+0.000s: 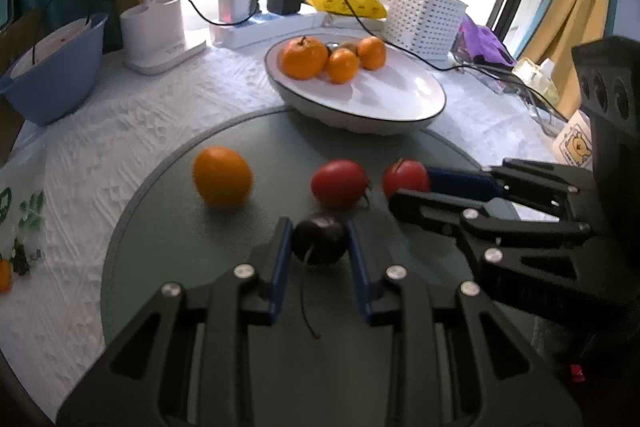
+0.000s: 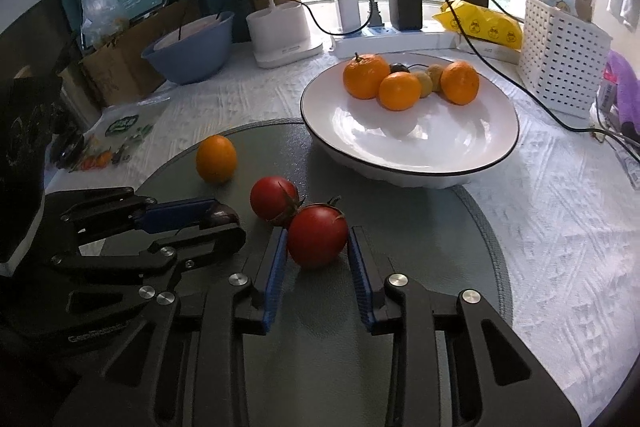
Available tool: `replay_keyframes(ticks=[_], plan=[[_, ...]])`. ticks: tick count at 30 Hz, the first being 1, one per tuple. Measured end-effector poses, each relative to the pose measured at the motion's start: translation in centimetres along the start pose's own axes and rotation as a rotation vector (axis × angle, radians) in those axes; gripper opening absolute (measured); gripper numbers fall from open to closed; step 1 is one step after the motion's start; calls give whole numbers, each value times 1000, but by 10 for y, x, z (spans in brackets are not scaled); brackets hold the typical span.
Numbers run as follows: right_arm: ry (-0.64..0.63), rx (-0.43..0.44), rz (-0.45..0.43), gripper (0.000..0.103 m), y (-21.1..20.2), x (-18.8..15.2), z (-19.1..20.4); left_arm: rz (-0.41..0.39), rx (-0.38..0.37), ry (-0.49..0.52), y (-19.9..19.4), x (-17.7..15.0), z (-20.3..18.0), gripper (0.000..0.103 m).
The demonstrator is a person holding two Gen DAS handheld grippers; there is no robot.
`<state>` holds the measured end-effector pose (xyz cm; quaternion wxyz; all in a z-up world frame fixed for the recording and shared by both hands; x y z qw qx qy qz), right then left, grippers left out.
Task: Organize fruits
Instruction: 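Lift and carry the tomato and the plum toward the white plate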
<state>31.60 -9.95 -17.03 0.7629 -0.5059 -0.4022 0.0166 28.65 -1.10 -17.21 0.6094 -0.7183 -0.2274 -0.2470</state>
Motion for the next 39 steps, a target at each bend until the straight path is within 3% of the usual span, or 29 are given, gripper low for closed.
replay_keyframes(ticks=[17,39], plan=[[-1,-36,-71,33,-35,5,-3,-70,-10,36,-31,8,-16,29],[12,-64,-188,33,-86,18,-21,-178,14,103,-68,43,-45,29]])
Point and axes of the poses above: each gripper's, at about its wrist camera, not at the fingertips, and y roughly the way its jaws point, z to its left, x to its top, the point moved 7 cm from there along y, roughly the way its jaws point, and after that the axes turned 3 degrees about y, right-handed, at the moved point
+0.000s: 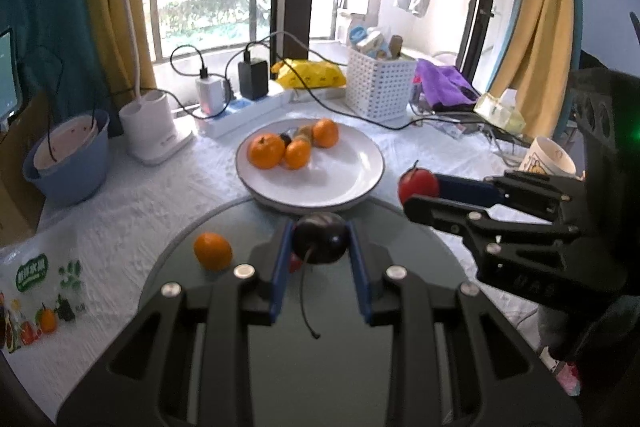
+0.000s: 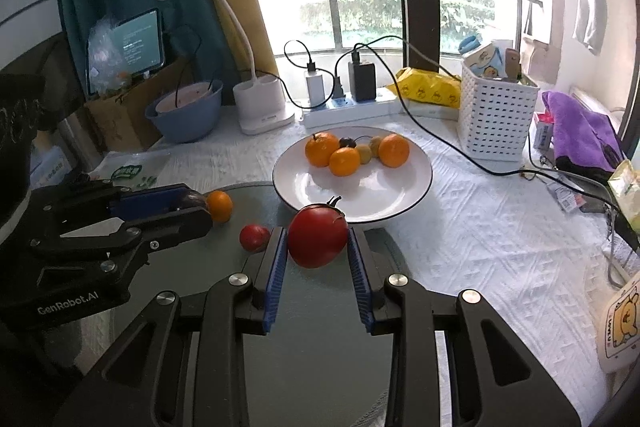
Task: Organize fruits
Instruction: 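Lift and carry the tomato and the plum toward the white plate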
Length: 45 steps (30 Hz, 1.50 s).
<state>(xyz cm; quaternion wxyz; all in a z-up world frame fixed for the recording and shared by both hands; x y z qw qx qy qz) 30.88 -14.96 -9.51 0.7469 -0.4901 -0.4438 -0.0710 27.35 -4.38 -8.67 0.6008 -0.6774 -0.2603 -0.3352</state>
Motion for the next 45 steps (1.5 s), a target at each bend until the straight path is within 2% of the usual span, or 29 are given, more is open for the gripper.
replay_keyframes(ticks=[20,45], plan=[[18,2,-17,33,8,8,-36,16,-1,26,29,23,-17,29],[37,12,54,33,67,20,-63,109,-14,-15,106,29,0,29]])
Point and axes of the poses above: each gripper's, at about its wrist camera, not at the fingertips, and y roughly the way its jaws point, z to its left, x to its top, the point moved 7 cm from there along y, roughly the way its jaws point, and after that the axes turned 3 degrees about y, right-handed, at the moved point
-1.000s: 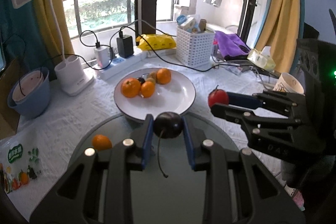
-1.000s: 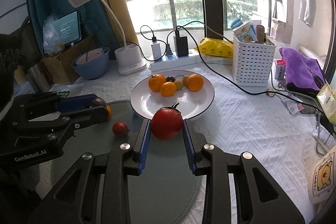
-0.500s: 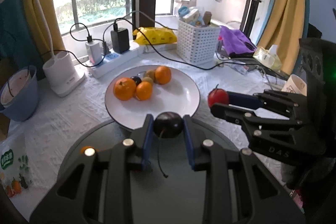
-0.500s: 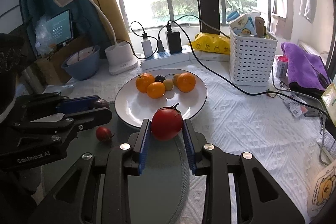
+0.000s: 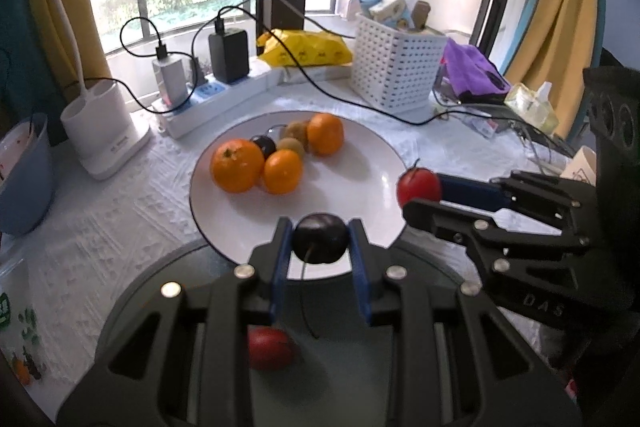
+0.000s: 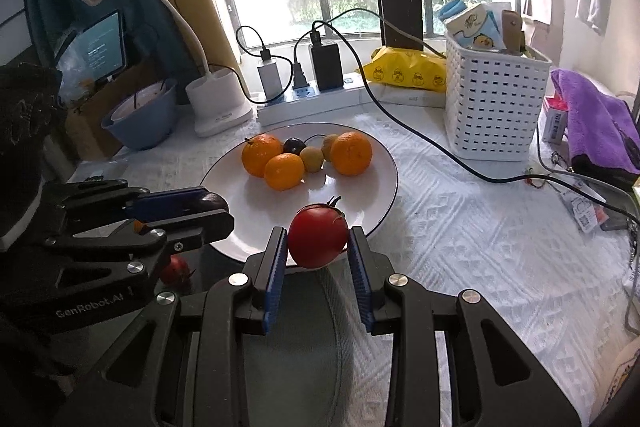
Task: Organize fruits
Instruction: 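Lift and carry the tomato and the plum toward the white plate, then open the right tool over the plate while the left tool releases the plum there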
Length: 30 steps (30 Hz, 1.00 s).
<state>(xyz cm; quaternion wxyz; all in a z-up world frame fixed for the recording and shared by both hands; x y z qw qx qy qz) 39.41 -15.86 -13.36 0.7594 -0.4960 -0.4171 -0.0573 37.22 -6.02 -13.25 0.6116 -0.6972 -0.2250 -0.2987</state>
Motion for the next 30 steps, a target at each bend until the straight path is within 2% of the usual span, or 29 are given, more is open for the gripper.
replay_keyframes(ticks=[8,17,26,27,28,30], plan=[[-7,-8,7,33,9,3,1,26,-8,-19,15,2,6,29],[0,-29,10,33,12,4,1,30,-11,-37,15,1,11,31],[32,-57,6,33,7,6,-3,7,-9,-59,3,1,15,40],[29,-59,4,33,5,6,-2,2,-10,-62,1,1,16,46],[27,-59,2,33,3,6,-1,-5,-13,-68,-1,1,17,47],[23,-62,-1,33,0,6,1,-14,-16,-75,-7,1,18,47]])
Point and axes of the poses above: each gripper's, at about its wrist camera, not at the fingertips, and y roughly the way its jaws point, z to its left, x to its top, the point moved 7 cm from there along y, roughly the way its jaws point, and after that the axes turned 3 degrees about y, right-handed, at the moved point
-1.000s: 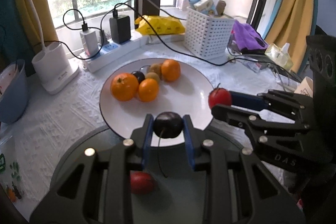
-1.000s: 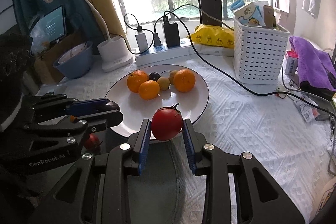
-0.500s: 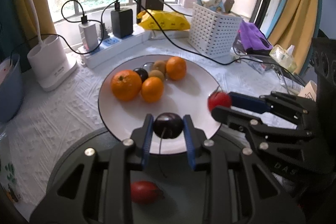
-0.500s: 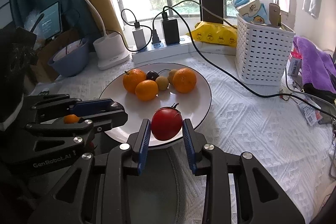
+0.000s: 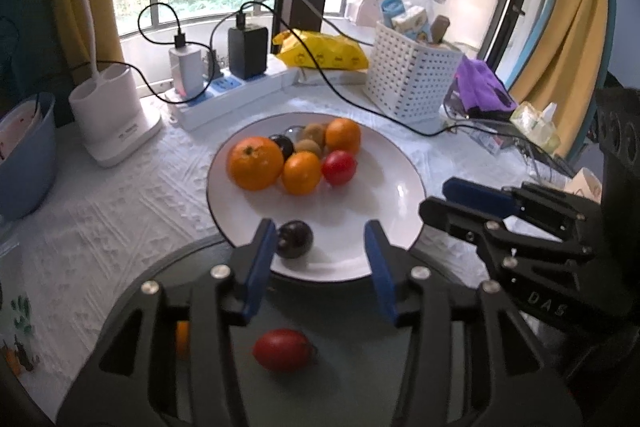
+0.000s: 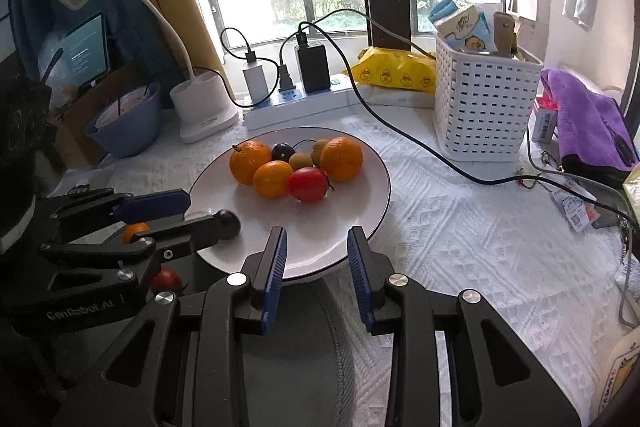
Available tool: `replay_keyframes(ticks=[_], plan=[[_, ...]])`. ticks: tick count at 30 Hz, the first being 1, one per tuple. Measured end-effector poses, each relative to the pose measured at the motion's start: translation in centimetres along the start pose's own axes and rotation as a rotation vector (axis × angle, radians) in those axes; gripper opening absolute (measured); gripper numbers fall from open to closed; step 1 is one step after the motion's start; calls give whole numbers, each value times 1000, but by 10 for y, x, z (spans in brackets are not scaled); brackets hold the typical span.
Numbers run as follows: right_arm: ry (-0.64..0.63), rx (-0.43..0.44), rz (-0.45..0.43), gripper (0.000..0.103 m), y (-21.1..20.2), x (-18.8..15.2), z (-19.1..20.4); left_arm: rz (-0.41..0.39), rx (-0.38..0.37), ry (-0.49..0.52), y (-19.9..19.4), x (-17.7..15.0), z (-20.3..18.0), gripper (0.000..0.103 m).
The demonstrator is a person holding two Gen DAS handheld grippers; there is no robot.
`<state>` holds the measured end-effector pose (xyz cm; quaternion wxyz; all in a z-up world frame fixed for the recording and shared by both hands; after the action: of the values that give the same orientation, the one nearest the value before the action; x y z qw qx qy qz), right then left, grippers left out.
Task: Organize fruits
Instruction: 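Open the right tool over the plate while the left tool releases the plum there, then move both open tools back over the remaining turntable fruits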
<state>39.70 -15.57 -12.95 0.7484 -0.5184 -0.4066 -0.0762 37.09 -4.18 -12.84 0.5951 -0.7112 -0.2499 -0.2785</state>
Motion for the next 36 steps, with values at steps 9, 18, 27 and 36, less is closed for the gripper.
replay_keyframes(ticks=[9,18,27,36], plan=[[-14,-11,-21,33,-19,-1,13,-61,16,-7,-32,1,6,49],[-40,-8,-49,33,-38,0,35,-112,39,4,-66,-2,13,49],[-80,-5,-62,33,-50,1,61,-162,54,-3,-98,-9,25,49],[-117,-3,-68,33,-57,-1,87,-188,77,-31,-119,-23,48,49]])
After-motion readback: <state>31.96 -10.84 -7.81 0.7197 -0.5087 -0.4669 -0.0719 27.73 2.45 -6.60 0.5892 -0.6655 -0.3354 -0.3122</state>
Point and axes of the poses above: each gripper's, at about its wrist camera, not at the fingertips, and y roughly the way its jaws point, z to its left, x to its top, the point moved 7 cm from there along y, roughly the way its jaws point, and after that the axes turned 3 degrees about y, right-handed, at the moved point
